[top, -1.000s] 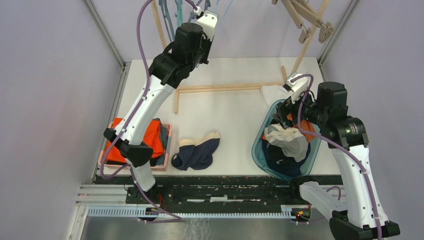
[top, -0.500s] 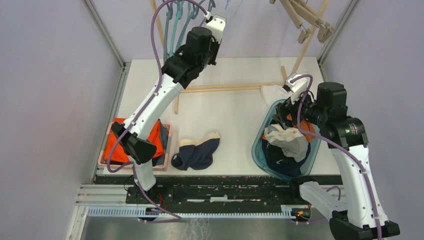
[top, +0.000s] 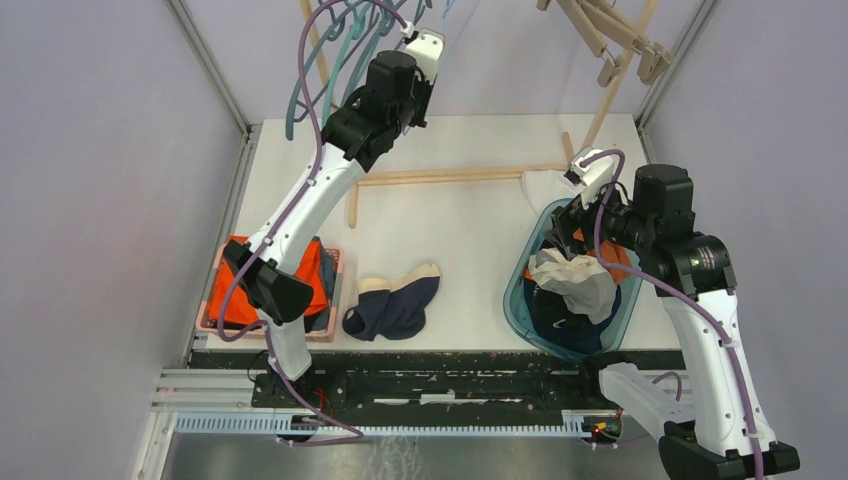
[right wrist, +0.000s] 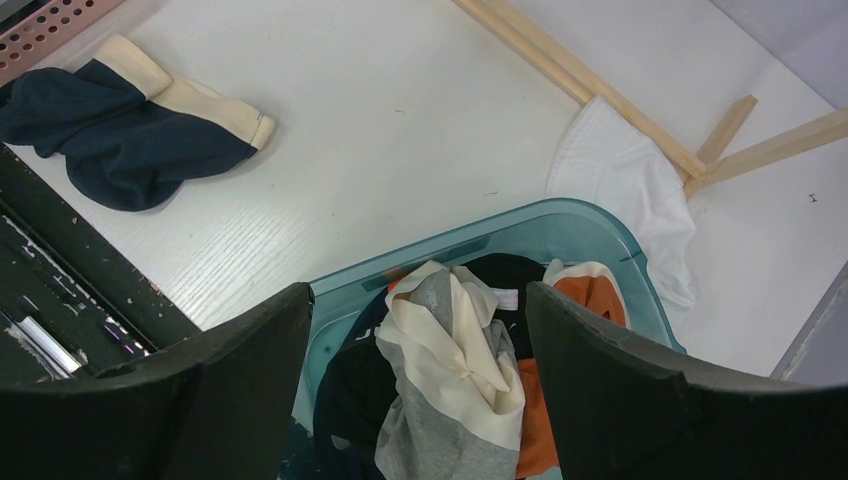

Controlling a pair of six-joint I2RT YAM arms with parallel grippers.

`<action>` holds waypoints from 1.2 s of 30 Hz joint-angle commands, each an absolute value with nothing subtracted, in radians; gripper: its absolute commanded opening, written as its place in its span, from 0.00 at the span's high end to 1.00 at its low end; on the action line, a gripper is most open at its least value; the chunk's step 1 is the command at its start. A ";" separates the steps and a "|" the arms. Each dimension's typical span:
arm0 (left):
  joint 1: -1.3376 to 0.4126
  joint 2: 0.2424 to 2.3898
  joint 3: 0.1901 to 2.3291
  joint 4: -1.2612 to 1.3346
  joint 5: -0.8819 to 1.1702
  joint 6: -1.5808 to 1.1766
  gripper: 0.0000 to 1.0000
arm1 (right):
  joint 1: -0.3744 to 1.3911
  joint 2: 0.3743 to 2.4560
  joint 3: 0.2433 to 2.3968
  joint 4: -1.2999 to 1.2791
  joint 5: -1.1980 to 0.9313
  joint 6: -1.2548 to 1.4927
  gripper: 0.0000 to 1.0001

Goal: Remove the underwear clipped to the hanger
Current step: Place the hanger at the clothesline.

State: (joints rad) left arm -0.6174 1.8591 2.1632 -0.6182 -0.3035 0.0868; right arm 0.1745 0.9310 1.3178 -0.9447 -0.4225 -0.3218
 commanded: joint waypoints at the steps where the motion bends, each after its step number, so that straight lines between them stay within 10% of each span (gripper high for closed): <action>1: -0.611 1.847 2.146 -0.564 -0.259 0.058 0.97 | 0.172 0.928 1.324 -0.932 -0.443 -0.336 0.13; 22: -0.611 1.554 1.877 -0.529 -0.083 0.080 0.20 | 0.172 0.944 1.330 -0.963 -0.463 -0.389 0.13; 36: -0.612 1.065 1.339 -0.505 0.003 0.288 0.03 | 0.172 0.956 1.313 -0.995 -0.565 -0.439 0.13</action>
State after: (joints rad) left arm -0.6117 1.1667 1.4303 -0.5304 -0.0269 0.1650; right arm 0.1745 0.9504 1.3178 -0.9981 -0.4980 -0.4103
